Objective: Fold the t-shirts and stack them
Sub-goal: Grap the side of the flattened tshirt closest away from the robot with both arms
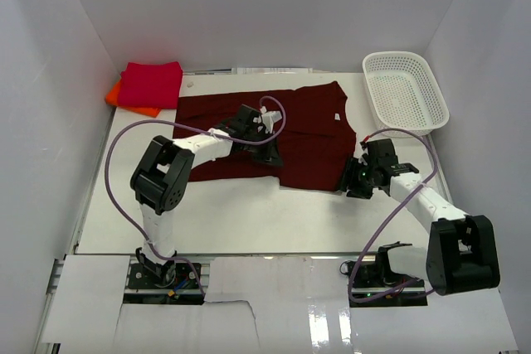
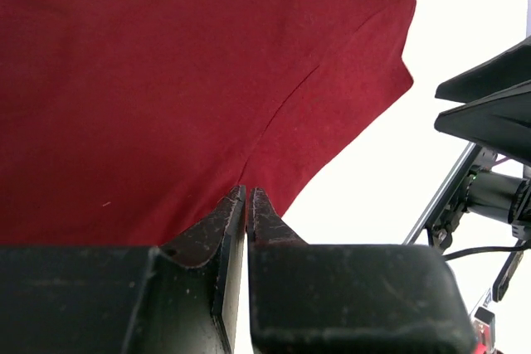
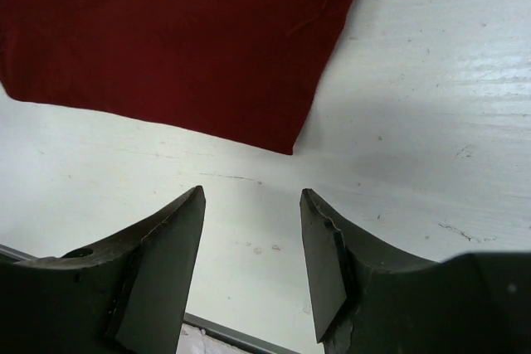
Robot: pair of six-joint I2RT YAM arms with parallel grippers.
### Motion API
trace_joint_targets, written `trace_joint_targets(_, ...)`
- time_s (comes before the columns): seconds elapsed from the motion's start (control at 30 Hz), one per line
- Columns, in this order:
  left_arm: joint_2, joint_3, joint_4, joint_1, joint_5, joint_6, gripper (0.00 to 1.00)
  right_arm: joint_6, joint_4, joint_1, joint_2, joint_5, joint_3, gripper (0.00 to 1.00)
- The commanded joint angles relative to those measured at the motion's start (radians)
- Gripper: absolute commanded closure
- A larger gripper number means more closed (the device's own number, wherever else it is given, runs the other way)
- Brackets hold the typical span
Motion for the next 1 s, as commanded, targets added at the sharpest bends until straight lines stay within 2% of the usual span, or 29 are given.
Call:
trace_joint_targets(0.0,0.006,0.022,0.046,-0.02,0.017,-0.012,0.83,0.019,0.075,0.0,0.022,-0.012,-0.032,0.44)
trace_joint_targets(0.53,0.034,0.036,0.04,-0.04,-0.001,-0.003,0.82,0.0,0.202,0.0,0.175,-0.012,0.005,0.52)
trace_joint_targets(0.67,0.035,0.042,0.03,-0.04,-0.009,0.005,0.82,0.002,0.218,-0.001,0.192,-0.021,0.016,0.67)
trace_joint_targets(0.7,0.035,0.042,0.03,-0.04,-0.009,0.006,0.82,0.002,0.215,0.0,0.195,-0.028,0.019,0.81)
trace_joint_targets(0.77,0.037,0.042,0.03,-0.04,-0.011,0.006,0.82,0.005,0.19,0.0,0.21,-0.062,0.033,0.92)
trace_joint_targets(0.97,0.047,0.043,0.03,-0.041,-0.015,0.006,0.82,0.033,0.083,0.0,0.212,-0.2,0.126,0.92)
